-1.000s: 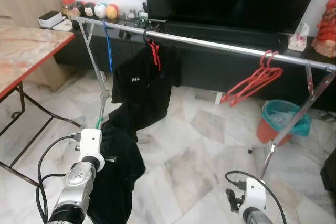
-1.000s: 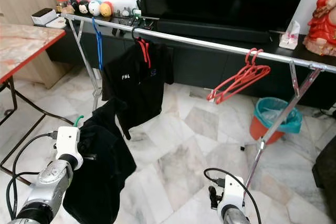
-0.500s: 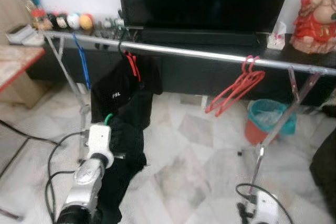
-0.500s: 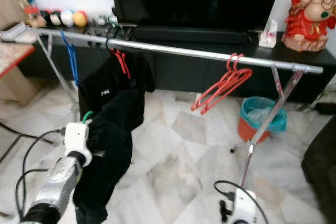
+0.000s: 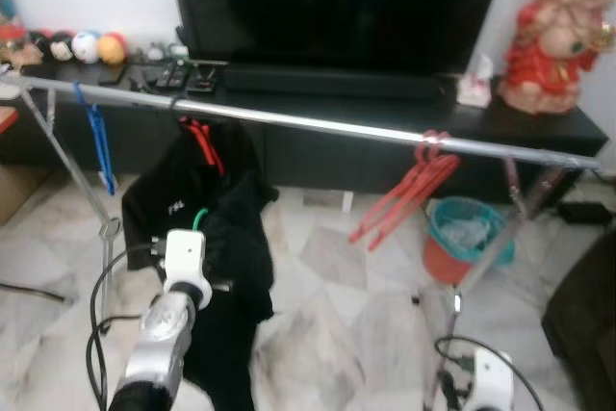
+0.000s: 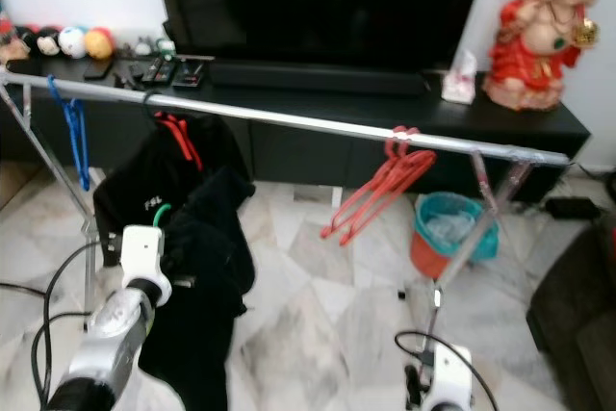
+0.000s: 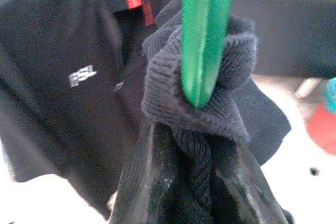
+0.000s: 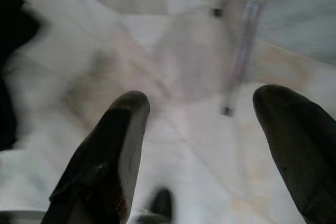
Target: Hang hanger
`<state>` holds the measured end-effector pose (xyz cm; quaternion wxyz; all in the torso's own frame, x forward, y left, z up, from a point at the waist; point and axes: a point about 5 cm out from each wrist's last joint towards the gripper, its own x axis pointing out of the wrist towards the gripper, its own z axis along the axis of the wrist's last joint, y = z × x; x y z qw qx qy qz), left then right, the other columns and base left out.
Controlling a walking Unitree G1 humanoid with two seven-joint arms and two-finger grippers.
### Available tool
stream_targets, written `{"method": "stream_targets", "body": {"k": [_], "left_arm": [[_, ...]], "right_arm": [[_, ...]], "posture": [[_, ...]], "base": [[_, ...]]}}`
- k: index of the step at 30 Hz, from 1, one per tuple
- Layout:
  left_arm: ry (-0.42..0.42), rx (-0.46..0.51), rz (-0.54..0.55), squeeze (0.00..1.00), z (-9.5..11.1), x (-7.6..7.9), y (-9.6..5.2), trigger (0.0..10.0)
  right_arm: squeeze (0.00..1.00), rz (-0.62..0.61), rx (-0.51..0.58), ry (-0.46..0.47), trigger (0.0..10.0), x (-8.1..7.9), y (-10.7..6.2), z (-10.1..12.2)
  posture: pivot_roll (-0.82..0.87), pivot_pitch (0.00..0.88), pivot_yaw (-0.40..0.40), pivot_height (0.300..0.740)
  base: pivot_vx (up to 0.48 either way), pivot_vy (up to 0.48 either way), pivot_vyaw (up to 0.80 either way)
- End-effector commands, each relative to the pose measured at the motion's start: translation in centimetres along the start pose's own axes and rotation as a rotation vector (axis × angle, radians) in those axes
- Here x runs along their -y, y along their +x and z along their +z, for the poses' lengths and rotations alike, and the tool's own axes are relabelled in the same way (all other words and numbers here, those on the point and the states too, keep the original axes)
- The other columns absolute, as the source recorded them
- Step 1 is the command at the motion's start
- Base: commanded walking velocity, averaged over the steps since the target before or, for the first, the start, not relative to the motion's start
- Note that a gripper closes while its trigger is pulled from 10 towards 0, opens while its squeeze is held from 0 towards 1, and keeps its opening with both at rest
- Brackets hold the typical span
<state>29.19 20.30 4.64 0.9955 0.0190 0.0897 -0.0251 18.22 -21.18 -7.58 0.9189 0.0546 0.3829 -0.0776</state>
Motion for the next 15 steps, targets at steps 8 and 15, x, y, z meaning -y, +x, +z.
{"method": "stream_targets", "body": {"k": [8,15], "left_arm": [[0.005,0.060,-0.006,0.00,1.67,0.24,0.50,10.0],[0.021,0.049,-0.012,0.00,1.48,0.31,0.43,10.0]], "right_arm": [[0.00,-0.028,-0.021,-0.006,10.0,1.26,-0.27,-0.36],[0.00,-0.032,-0.023,0.007,10.0,1.09,-0.18,-0.27]], "posture": [[0.03,0.000,-0.034,0.740],[0.02,0.000,-0.030,0.740]], "base": [[0.382,0.000,0.00],[0.297,0.000,0.00]]}}
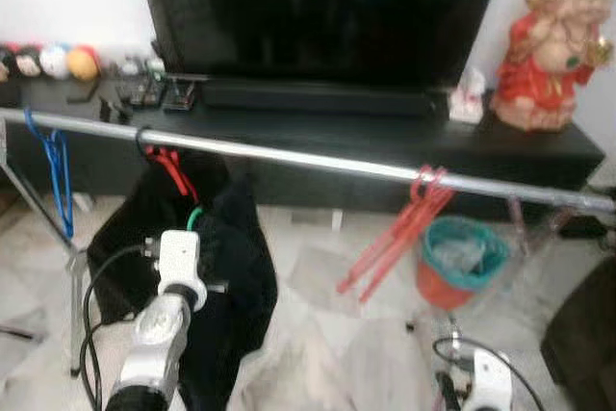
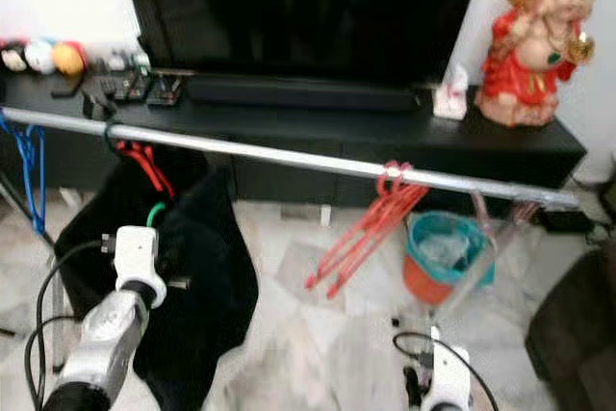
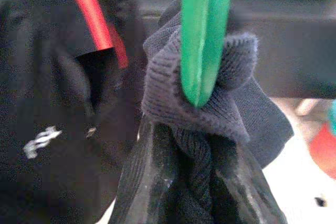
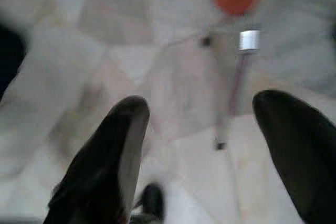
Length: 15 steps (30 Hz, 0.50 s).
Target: Hang hanger
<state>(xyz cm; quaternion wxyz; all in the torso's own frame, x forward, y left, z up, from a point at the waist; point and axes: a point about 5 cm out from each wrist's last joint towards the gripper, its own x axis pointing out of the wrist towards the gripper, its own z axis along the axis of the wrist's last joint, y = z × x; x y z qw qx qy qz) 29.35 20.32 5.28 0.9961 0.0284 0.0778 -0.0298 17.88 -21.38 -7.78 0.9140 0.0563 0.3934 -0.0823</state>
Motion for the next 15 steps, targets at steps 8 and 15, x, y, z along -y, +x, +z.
{"method": "stream_targets", "body": {"k": [8,15], "left_arm": [[0.008,0.029,-0.063,0.00,1.1,0.5,0.4,10.0],[0.098,0.050,-0.165,0.00,2.5,0.1,0.7,10.0]], "right_arm": [[0.00,-0.029,0.000,0.002,10.0,0.9,0.0,0.2],[0.00,-0.024,0.000,-0.006,10.0,1.2,0.0,0.5]], "posture": [[0.02,0.000,-0.038,0.740],[0.03,0.000,-0.057,0.740]], "base": [[0.000,0.000,0.00],[0.000,0.000,0.00]]}}
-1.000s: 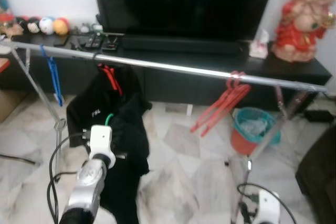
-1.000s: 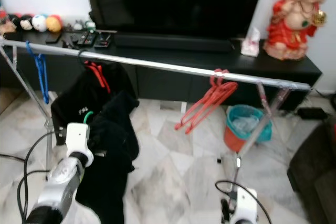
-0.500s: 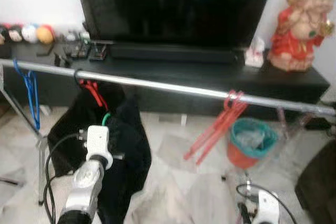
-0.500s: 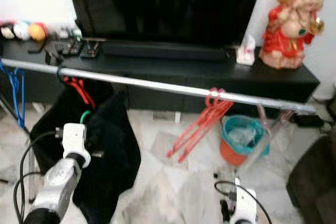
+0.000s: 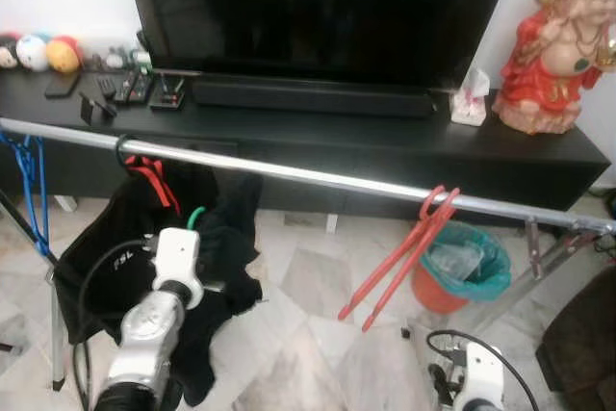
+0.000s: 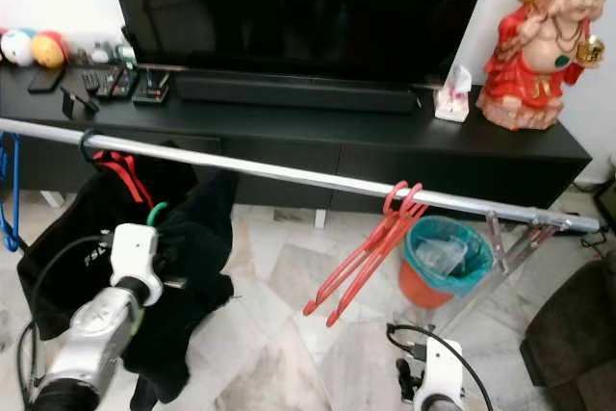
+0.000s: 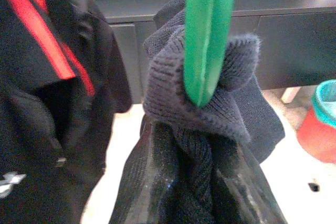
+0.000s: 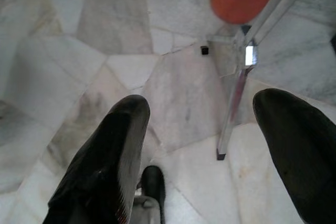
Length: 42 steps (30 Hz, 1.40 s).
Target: Hang hanger
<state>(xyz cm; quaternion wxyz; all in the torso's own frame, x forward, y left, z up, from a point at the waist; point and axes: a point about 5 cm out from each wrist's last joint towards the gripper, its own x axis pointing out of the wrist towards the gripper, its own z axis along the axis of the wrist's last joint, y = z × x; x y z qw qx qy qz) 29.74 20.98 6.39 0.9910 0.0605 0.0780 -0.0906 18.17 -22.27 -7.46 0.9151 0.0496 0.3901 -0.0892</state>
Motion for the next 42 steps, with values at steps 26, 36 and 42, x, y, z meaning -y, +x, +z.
{"method": "stream_targets", "body": {"k": [26,36,42], "left_arm": [[0.155,0.086,-0.056,0.00,3.3,1.3,2.6,10.0],[0.157,0.087,0.001,0.00,3.3,1.0,2.6,10.0],[0.162,0.093,0.012,0.00,3.3,1.0,2.7,10.0]], "right_arm": [[0.00,0.024,-0.007,-0.016,10.0,0.4,0.0,0.2],[0.00,0.025,-0.006,-0.021,10.0,0.5,0.0,0.2],[0.00,0.025,-0.006,-0.025,10.0,0.5,0.0,0.2]], "posture": [[0.03,0.000,-0.067,0.740],[0.03,0.000,-0.068,0.740],[0.02,0.000,-0.069,0.740]], "base": [[0.000,0.000,0.00],[0.000,-0.169,0.00],[0.000,-0.307,0.00]]}}
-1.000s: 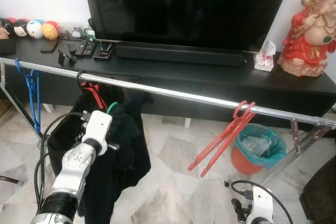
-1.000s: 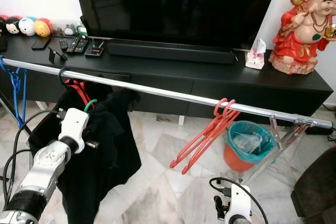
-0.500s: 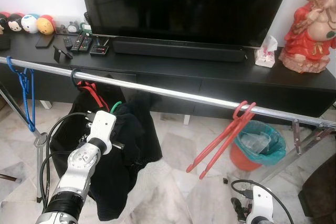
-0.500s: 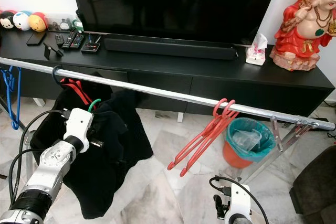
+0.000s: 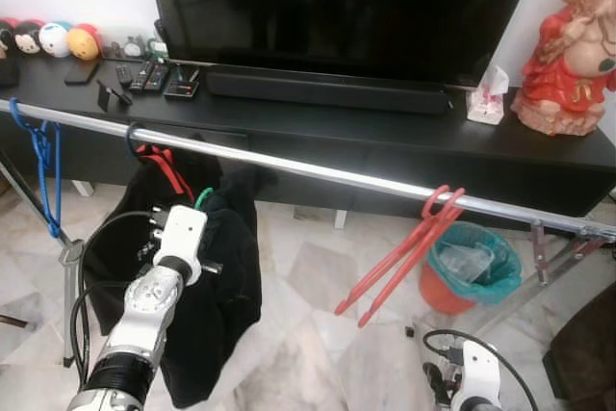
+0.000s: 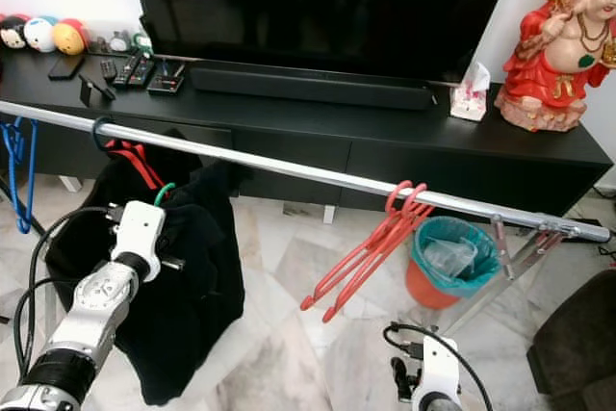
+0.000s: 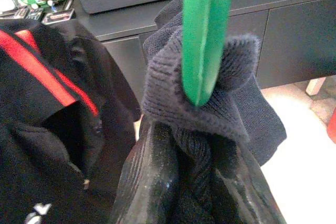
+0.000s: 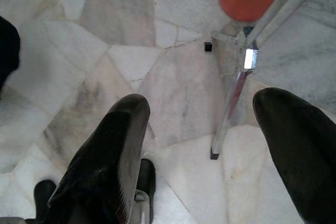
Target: Hang hanger
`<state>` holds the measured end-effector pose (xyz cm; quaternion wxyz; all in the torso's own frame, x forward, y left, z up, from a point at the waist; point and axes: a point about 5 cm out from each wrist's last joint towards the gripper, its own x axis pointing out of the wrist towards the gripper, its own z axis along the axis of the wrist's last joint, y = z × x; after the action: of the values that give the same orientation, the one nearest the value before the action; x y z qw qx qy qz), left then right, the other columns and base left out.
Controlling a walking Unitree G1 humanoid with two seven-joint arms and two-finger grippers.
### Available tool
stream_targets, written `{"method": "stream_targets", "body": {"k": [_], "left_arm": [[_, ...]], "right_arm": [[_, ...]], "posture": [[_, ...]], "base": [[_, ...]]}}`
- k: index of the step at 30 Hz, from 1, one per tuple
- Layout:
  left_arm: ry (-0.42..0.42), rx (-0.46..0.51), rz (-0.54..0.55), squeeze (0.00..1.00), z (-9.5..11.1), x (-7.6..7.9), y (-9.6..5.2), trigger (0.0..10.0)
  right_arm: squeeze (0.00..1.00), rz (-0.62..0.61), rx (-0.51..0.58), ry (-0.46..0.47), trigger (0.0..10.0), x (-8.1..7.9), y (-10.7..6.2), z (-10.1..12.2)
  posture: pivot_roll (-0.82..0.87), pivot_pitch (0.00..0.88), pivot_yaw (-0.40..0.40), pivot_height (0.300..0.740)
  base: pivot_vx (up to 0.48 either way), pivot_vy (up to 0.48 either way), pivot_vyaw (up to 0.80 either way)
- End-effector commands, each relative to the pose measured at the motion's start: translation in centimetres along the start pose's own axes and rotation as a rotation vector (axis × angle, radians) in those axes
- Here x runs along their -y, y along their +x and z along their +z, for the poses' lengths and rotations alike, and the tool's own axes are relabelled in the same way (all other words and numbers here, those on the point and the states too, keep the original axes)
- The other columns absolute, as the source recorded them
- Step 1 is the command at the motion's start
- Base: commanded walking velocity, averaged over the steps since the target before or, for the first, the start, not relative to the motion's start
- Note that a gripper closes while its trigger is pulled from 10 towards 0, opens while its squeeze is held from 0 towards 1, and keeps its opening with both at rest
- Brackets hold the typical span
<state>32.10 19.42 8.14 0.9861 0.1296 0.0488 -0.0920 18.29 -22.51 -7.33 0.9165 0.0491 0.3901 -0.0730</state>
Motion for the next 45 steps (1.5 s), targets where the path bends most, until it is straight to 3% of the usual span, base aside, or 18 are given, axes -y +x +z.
{"method": "stream_targets", "body": {"k": [1,11,19,22,29,35,45], "left_arm": [[0.018,0.048,0.005,0.00,1.0,0.0,0.5,10.0],[0.016,0.045,-0.019,0.00,1.0,0.0,0.5,10.0],[0.021,0.048,-0.183,0.00,1.0,0.9,0.1,10.0],[0.068,0.018,-0.260,0.00,0.8,0.8,-0.1,10.0],[0.086,0.027,-0.239,0.00,1.7,-0.3,1.0,10.0],[0.088,0.030,-0.280,0.00,3.0,0.2,2.5,10.0],[0.035,0.020,-0.254,0.00,5.1,1.3,5.0,10.0]], "right_arm": [[0.00,-0.005,-0.006,-0.011,10.0,0.3,0.0,0.0],[0.00,-0.004,-0.008,-0.009,10.0,0.2,-0.1,-0.1],[0.00,0.001,-0.011,-0.011,10.0,0.1,-0.1,-0.3],[0.00,0.003,-0.014,-0.013,10.0,0.1,-0.1,-0.4],[0.00,0.008,-0.015,-0.014,10.0,0.0,-0.1,-0.4],[0.00,0.008,-0.011,-0.014,10.0,-0.1,-0.1,-0.3],[0.00,0.005,-0.005,-0.008,10.0,-0.3,0.0,-0.2]], "posture": [[0.02,0.000,-0.066,0.740],[0.02,0.000,-0.058,0.740],[0.03,0.000,-0.052,0.740],[0.03,0.000,-0.049,0.740],[0.03,0.000,-0.045,0.740],[0.02,0.000,-0.038,0.740],[0.00,0.000,-0.021,0.740]], "base": [[0.000,-0.431,0.00],[0.000,-0.357,0.00],[0.000,0.000,0.00],[0.000,0.000,0.00],[0.000,0.000,0.00],[0.000,0.000,0.00],[0.000,0.000,0.00]]}}
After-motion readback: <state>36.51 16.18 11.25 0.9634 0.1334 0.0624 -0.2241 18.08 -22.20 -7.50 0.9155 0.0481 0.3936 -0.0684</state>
